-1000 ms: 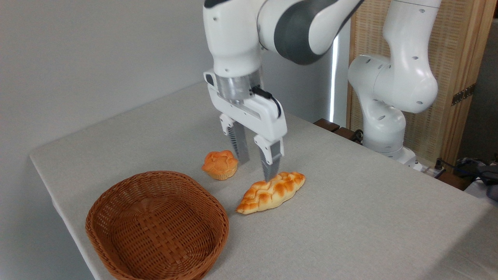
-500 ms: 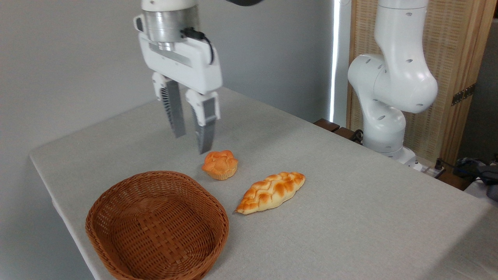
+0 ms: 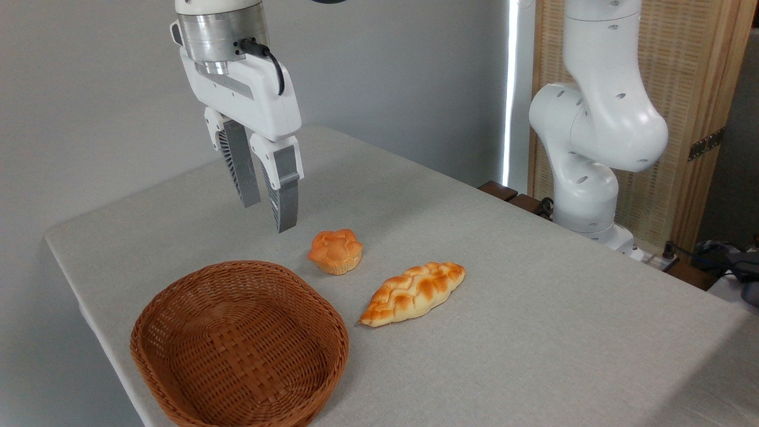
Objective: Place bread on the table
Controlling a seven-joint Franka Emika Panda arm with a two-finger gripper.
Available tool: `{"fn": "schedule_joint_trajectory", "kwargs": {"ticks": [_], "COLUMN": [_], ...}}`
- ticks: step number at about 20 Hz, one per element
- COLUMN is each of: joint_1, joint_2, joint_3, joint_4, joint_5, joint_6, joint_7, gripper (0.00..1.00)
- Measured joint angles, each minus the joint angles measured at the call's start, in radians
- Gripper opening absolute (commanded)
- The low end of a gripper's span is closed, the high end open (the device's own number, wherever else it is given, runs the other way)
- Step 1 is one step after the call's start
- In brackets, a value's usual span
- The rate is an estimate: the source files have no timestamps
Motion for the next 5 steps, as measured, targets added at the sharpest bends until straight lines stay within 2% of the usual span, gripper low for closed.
{"fn": "schedule_joint_trajectory", "kwargs": {"ticks": [5], "joint_1": [0.008], "joint_2": [0.0], "joint_3": [0.0], "joint_4": [0.004], "joint_5": [0.0], "joint_6": [-0.018], "joint_7": [0.0], "gripper": [1.0]}}
